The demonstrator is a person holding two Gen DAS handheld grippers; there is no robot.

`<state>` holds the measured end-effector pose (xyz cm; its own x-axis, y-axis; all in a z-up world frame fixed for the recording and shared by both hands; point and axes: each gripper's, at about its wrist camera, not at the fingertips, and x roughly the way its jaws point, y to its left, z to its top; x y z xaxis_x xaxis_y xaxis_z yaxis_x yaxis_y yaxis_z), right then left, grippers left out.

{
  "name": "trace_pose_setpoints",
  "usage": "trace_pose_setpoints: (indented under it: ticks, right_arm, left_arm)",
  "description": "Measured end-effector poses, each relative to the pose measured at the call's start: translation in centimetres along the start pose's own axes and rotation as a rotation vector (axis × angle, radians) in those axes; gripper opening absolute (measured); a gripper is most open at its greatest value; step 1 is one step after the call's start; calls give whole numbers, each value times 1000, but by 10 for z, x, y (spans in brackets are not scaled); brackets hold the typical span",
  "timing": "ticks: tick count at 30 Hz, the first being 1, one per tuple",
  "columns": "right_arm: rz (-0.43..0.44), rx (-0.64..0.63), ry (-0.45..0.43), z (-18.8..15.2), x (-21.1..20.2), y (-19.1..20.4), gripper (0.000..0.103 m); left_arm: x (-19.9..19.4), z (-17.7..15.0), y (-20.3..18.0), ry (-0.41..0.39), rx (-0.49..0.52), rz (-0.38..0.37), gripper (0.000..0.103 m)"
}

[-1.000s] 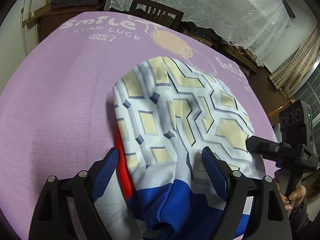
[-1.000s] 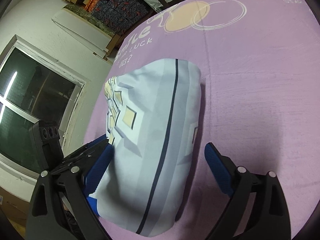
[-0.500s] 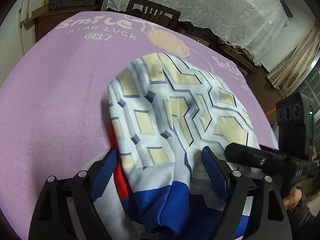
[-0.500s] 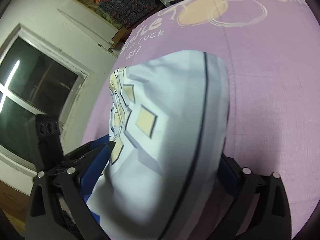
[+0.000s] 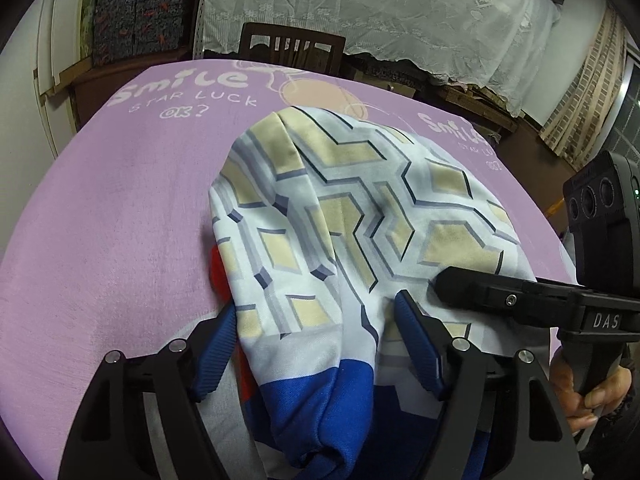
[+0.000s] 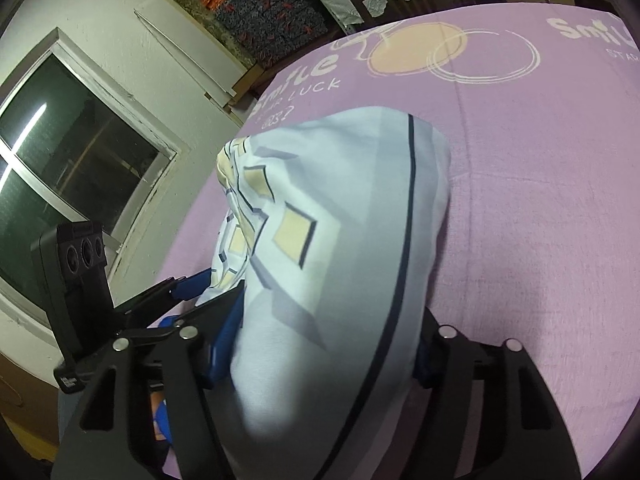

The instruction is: Fold large clothes

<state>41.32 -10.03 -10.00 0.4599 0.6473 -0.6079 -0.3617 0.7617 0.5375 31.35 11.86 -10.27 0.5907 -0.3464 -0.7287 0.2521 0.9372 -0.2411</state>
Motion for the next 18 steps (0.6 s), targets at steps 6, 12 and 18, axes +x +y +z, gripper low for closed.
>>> trace_pose_setpoints:
  ticks: [6,12,18]
  right_arm:
    - [10,19,4,0,-3,-1,63]
    - [29,12,-6,-1,-16,0,57]
    - [12,59,16,-8,-23,-16,60]
  left_arm:
    - [-3,0,-3,-14,6,-6,76]
    - [-5,-5,-22,-14,50,-19,76]
    - [-6,-7,-30,-15,69,4,77]
